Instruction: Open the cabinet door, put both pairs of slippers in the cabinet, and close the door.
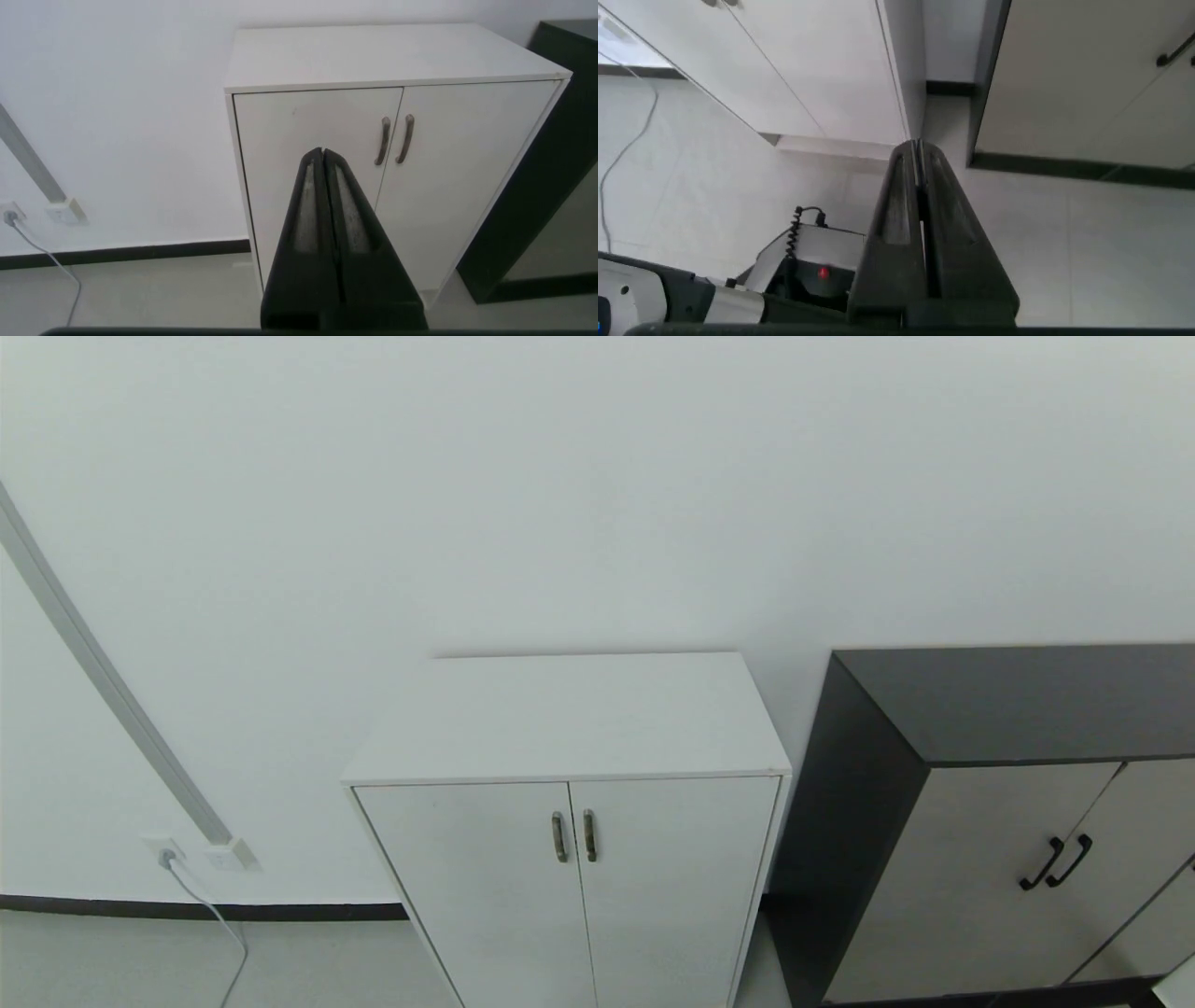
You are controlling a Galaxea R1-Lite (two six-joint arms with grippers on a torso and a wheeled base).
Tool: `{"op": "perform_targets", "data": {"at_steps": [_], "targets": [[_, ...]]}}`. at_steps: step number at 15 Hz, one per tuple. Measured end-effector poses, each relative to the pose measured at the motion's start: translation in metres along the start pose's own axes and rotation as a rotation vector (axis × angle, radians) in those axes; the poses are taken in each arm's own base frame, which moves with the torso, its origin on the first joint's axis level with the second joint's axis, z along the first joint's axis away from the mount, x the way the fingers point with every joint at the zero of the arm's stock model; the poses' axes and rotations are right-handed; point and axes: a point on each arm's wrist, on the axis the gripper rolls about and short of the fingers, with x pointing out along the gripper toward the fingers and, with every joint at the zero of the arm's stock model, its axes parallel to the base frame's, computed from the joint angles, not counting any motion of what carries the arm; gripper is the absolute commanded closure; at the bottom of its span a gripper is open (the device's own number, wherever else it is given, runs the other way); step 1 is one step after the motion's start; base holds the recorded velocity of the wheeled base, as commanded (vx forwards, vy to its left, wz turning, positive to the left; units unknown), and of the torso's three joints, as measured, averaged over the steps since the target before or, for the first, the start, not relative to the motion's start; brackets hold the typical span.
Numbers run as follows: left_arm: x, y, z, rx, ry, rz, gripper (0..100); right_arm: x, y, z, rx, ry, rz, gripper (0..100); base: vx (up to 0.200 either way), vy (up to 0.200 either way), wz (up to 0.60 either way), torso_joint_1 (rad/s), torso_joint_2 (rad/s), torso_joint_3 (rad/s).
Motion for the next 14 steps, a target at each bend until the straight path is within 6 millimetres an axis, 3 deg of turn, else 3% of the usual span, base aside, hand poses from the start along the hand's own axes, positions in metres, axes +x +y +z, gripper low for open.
{"op": "perform_targets", "data": {"at_steps": [4,14], "targets": [[0.0,0.0,0.0,0.012,0.001,-0.003,100,-0.006,-0.002,-0.002,-0.008,-0.068,-0.09,100,0.0,0.0,0.0,0.0,0.0,0.0],[0.0,0.0,0.0,0.002,0.002,-0.001,100,-0.03,0.0,-0.015,-0.04,-0.38,-0.03,100,0.0,0.0,0.0,0.0,0.0,0.0]]}}
